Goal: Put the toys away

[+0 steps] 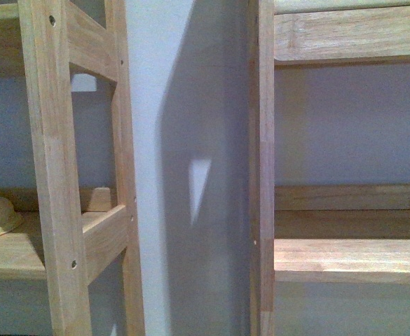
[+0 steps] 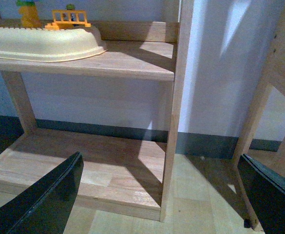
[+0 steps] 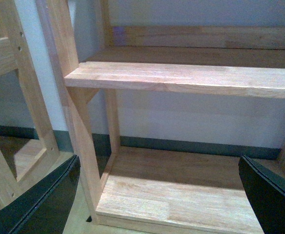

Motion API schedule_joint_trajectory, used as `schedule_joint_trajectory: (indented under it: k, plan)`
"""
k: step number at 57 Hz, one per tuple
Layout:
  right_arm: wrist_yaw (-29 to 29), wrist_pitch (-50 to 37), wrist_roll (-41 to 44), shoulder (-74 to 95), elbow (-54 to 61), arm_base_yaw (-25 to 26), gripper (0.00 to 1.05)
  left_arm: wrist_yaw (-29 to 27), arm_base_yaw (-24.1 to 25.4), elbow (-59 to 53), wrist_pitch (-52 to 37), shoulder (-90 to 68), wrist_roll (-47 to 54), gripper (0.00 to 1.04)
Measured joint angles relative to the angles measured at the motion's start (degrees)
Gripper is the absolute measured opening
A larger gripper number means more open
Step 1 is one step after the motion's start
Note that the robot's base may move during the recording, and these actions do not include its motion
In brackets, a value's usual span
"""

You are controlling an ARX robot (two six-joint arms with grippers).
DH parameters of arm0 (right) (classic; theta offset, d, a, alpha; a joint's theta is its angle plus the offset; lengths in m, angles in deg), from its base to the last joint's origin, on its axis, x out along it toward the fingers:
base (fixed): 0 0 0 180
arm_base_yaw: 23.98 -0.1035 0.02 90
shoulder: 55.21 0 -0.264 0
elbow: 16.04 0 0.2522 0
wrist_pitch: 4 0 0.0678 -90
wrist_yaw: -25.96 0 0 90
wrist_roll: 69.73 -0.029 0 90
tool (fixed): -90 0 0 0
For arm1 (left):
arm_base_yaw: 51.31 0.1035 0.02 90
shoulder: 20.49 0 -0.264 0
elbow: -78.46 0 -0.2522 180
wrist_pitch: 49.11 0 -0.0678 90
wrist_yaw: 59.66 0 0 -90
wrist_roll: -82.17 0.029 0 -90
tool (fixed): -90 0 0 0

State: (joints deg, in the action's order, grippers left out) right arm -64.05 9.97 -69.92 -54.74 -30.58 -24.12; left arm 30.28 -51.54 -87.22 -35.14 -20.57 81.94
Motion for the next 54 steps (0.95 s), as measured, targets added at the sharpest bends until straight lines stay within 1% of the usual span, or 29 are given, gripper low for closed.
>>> schedule_joint_trajectory:
  k: [54]
  plan:
    - [0.0, 0.0, 0.0, 0.0, 0.0, 0.0, 0.98, 0.0, 0.0, 0.0, 0.0, 0.0, 0.0, 0.98]
